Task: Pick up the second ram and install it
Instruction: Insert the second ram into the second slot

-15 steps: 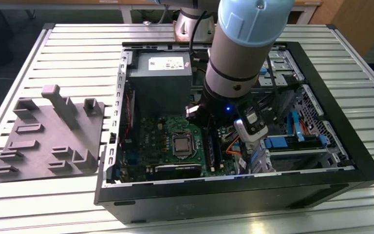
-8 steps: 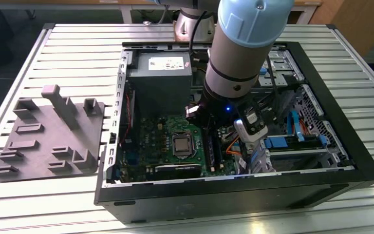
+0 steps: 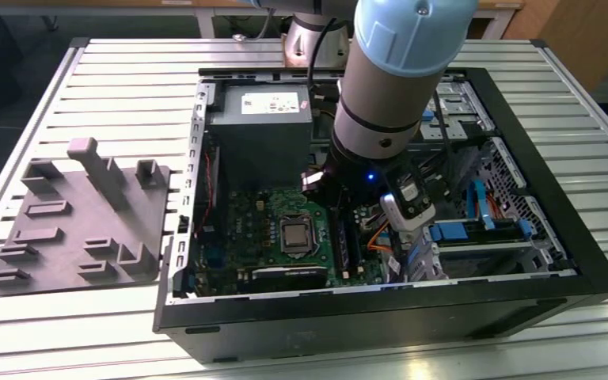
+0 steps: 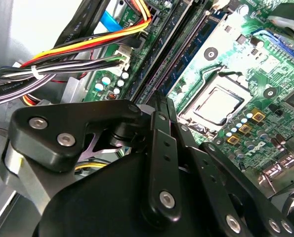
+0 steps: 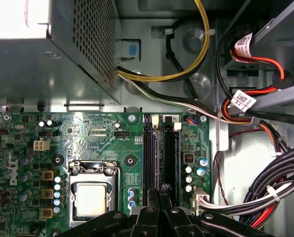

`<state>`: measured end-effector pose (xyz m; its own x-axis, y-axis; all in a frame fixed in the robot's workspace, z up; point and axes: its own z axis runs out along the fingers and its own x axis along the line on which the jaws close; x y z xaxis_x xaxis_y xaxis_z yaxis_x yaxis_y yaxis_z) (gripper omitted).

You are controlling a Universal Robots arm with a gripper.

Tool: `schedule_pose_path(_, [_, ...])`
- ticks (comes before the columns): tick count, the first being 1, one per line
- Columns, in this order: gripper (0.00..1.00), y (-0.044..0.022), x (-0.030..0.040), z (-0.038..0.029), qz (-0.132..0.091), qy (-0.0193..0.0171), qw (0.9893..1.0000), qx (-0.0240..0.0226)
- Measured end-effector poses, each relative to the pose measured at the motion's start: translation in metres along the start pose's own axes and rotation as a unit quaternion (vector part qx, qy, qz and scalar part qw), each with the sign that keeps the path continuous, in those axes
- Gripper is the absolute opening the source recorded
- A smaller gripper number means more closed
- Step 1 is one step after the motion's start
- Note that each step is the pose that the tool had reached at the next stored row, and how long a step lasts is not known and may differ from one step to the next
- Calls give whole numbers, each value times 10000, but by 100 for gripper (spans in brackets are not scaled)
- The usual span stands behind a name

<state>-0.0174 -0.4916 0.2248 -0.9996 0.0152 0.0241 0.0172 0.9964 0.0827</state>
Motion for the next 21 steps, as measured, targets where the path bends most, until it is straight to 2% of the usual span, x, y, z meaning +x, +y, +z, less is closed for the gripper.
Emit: schedule_pose_path(21, [12, -2, 6, 32, -13, 1, 10000, 10])
